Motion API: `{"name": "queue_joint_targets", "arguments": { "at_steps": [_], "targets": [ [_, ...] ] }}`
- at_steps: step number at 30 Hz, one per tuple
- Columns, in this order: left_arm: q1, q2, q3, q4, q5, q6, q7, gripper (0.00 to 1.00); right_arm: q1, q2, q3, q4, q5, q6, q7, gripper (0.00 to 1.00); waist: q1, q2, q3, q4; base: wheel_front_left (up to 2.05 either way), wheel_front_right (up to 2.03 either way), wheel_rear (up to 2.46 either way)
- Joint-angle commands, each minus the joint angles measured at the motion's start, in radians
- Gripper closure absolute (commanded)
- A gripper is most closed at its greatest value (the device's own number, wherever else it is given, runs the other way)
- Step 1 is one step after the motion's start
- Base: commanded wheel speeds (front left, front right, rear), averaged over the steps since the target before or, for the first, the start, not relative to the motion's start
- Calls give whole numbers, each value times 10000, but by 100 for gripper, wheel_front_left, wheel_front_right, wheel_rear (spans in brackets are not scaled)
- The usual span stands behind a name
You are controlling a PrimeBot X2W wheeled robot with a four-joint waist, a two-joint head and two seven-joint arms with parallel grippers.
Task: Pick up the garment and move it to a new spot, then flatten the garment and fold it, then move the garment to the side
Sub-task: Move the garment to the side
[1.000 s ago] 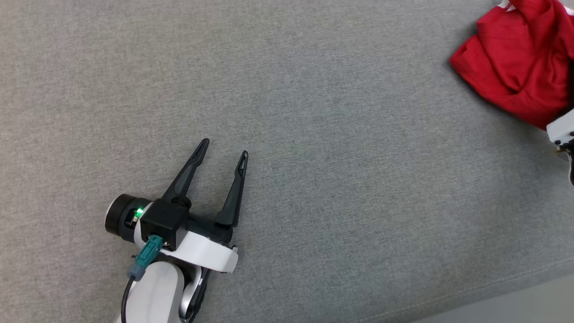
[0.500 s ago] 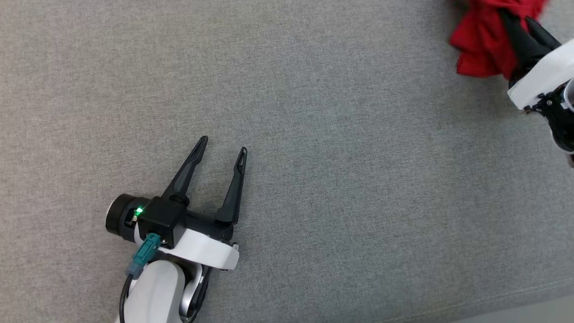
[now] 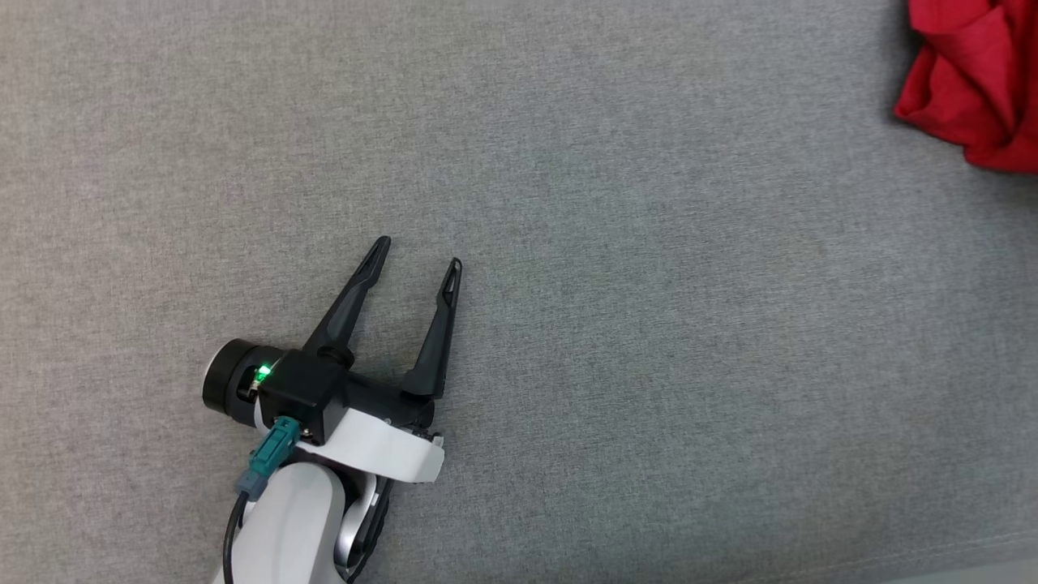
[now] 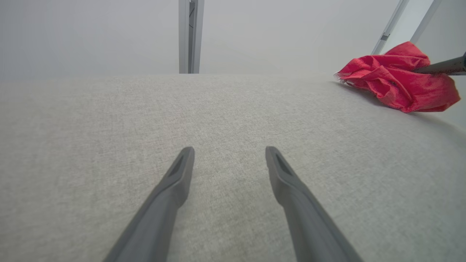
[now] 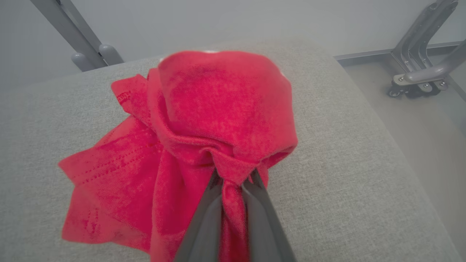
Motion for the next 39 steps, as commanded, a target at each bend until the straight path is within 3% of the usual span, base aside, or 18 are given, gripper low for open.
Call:
{"name": "queue_joint_targets", "arguments": {
  "at_steps": [1, 9, 13, 14, 15, 29, 35, 39],
  "targets": [
    [-50, 108, 114, 147, 131, -3, 13, 0, -216, 48, 145, 530, -259, 2, -91, 100, 0, 0, 147, 111, 0, 0, 0],
    [50, 162, 369, 236, 260, -81, 38, 0, -887, 627, 428, 2854, -869, 1, -475, 100, 0, 0, 375, 259, 0, 0, 0],
    [78, 165, 391, 256, 258, -99, 41, 0, -1062, 849, 457, 3436, -1027, 1, -664, 100, 0, 0, 370, 275, 0, 0, 0],
    [80, 165, 383, 268, 249, -97, 44, 0, -1102, 885, 461, 3563, -1086, 1, -765, 44, 0, 0, 358, 277, 0, 0, 0],
    [79, 165, 369, 279, 232, -89, 44, 0, -1106, 930, 470, 3642, -1148, 1, -838, 0, 0, 0, 338, 278, 0, 0, 0],
    [40, 77, -33, 242, -330, 101, 9, 0, -1291, 563, 271, 3844, -2115, 1, -1434, 0, 0, 0, -600, 233, 0, 0, 0],
    [192, 77, -124, 158, -711, 292, 9, 0, -1377, 1183, 161, 3762, -2340, 1, -2554, 0, 0, 0, -1365, 220, 0, 0, 0],
    [334, 77, 3, 29, -949, 457, 9, 0, -937, 1432, 194, 2896, -2427, 2, -3042, 0, 0, 0, -1968, 199, 0, 0, 0]
  ]
}}
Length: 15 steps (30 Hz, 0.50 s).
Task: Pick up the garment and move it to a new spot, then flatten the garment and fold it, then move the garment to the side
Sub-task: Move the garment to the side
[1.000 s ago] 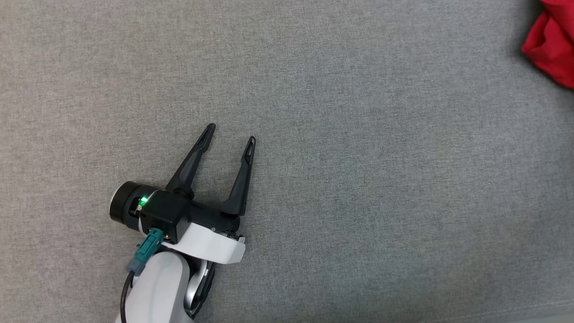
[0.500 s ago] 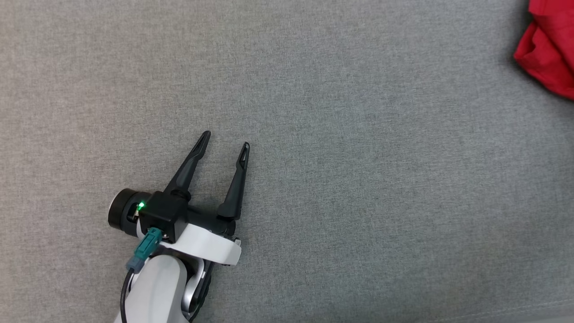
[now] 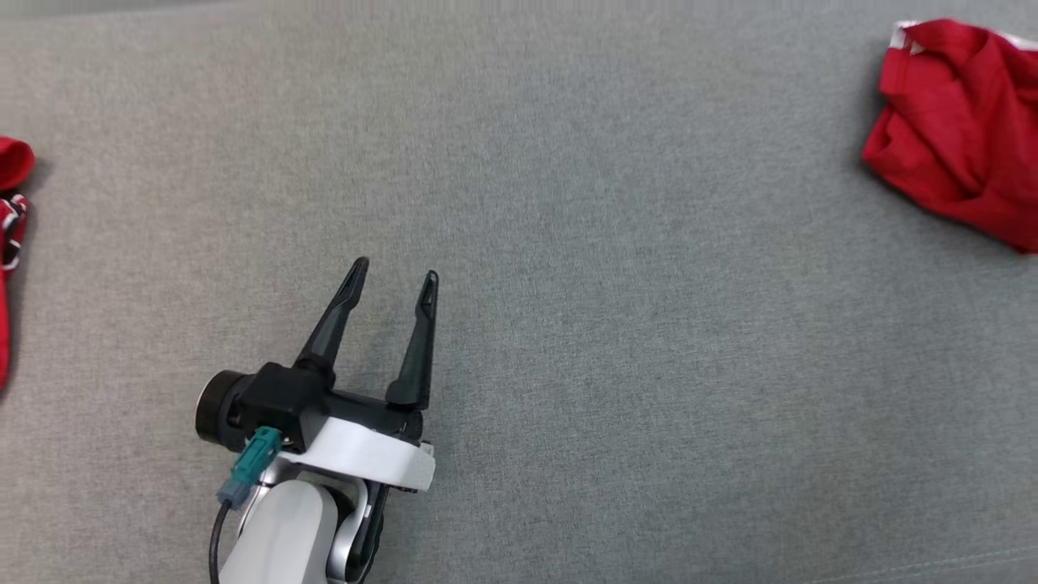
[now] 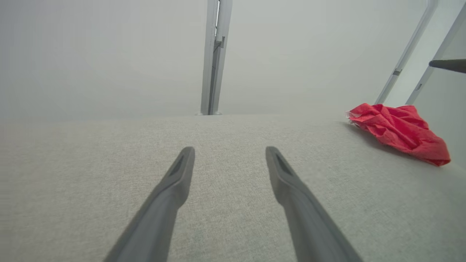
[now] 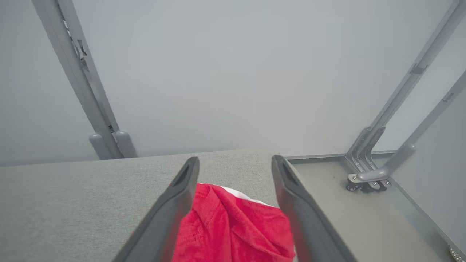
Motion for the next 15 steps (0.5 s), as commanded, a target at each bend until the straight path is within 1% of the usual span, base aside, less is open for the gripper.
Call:
{"name": "queue_joint_targets", "arguments": {
  "at_steps": [1, 4, 8, 12, 15],
  "targets": [
    [84, 49, 107, -87, -86, 94, 5, 0, 253, -38, -38, -340, -120, 0, -117, 0, 0, 0, -447, -25, 0, 0, 0],
    [247, 49, 298, -201, -201, 206, 6, 0, 651, -141, -743, -1829, -375, -1, -155, 0, 0, 0, -814, -48, 0, 0, 0],
    [418, 47, 605, -350, -300, 285, 6, 0, 2252, 60, -2429, -4197, -1077, 0, -148, 0, 0, 0, -1195, -35, 0, 0, 0],
    [593, 47, 883, -453, -372, 342, 6, 0, 4341, 659, -4159, -6391, -2176, 0, -150, 0, 0, 0, -1453, 29, 0, 0, 0],
    [693, 49, 1067, -487, -408, 373, 6, 0, 5858, 1247, -4997, -7762, -3274, 0, -153, 0, 0, 0, -1599, 114, 0, 0, 0]
  ]
}}
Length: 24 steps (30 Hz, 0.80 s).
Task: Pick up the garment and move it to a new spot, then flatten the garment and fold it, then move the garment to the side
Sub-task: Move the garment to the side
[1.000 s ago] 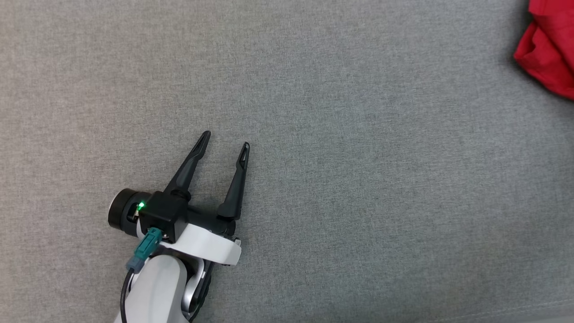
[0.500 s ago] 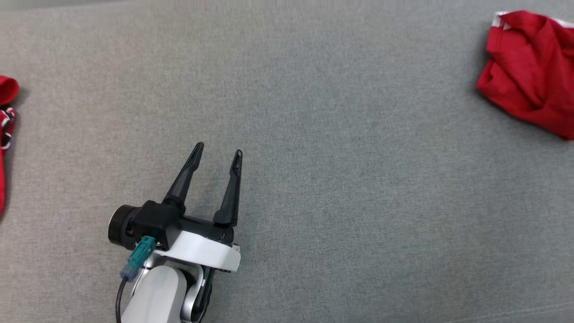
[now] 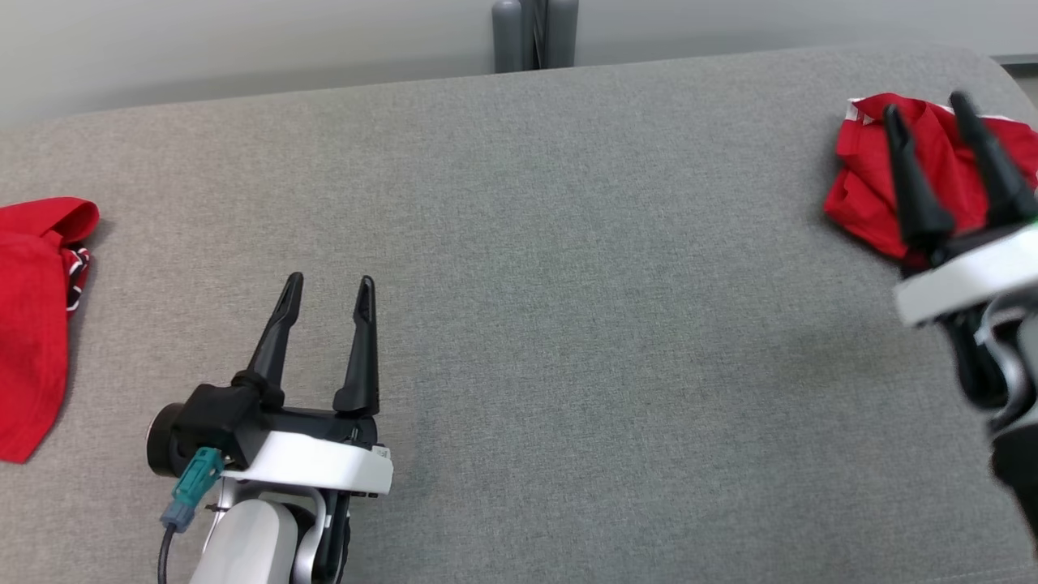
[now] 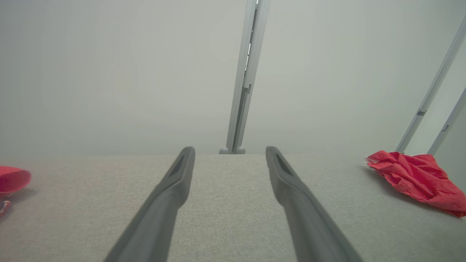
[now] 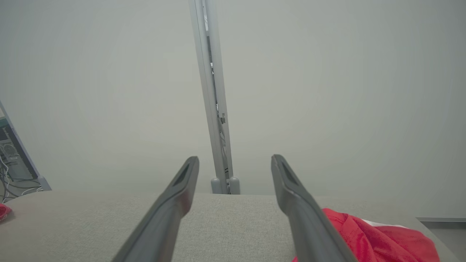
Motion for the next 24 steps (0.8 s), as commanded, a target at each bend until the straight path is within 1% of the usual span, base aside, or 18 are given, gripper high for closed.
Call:
{"name": "queue_joint_targets", "arguments": {
  "at_steps": [1, 4, 7, 9, 12, 18, 24],
  "targets": [
    [46, 49, 58, -17, -53, 43, 6, 0, 180, 75, -117, -115, -47, 2, -47, 0, 0, 0, -68, 59, 0, 0, 0],
    [215, 47, 228, -56, -67, 106, 6, 0, 1529, 822, -948, -1221, -785, 2, -46, 0, 0, 0, -196, 151, 0, 0, 0],
    [342, 44, 378, -96, -82, 121, 6, 0, 2635, 1477, -1434, -2058, -1566, 2, -47, 0, 0, 0, -293, 236, 0, 0, 0],
    [457, 49, 455, -118, -37, 142, 6, 0, 3264, 1924, -1764, -2426, -1907, 2, -47, 0, 0, 0, -356, 296, 0, 0, 0],
    [621, 46, 523, -107, 33, 161, 6, 0, 3976, 2429, -2087, -2831, -2419, 2, -47, 0, 0, 0, -418, 369, 0, 0, 0],
    [811, 49, 431, 0, 487, 214, 6, 0, 4702, 2894, -2281, -2971, -3571, 2, -48, 0, 0, 0, -451, 475, 0, 0, 0],
    [913, 46, 296, -44, 632, 431, 6, 0, 4968, 3264, -2493, -2754, -4037, 2, -48, 0, 0, 0, -480, 561, 0, 0, 0]
  ]
}}
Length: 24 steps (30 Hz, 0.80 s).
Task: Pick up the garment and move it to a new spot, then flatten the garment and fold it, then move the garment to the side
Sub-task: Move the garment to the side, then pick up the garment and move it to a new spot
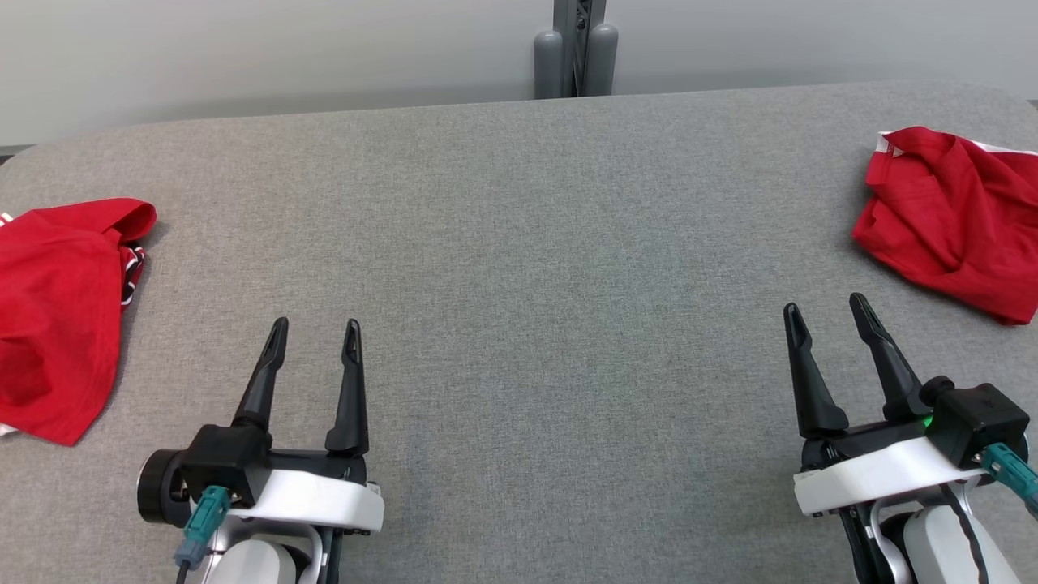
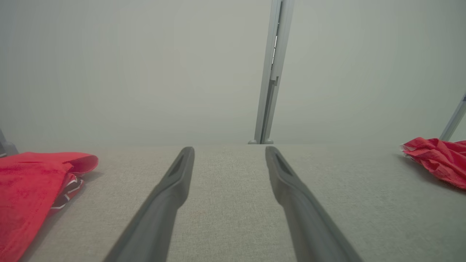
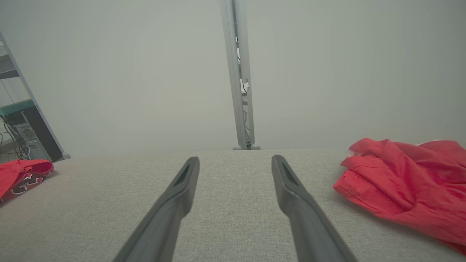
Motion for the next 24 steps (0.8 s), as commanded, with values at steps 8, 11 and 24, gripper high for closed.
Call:
{"name": "queue_joint_targets", "arguments": {
  "at_steps": [8, 11, 24],
  "targets": [
    [181, 43, -143, -24, 249, 129, 6, 0, 35, 121, -92, 78, -236, 2, -48, 0, 0, 0, -38, -39, 0, 0, 0],
    [202, 43, -165, 3, 241, 102, 6, 0, 45, 128, -64, 80, -279, 2, -48, 0, 0, 0, -51, -47, 0, 0, 0],
    [146, 43, -212, 80, 184, 17, 6, 0, 71, 100, -80, 127, -330, 2, -48, 0, 0, 0, -28, 33, 0, 0, 0]
  ]
}}
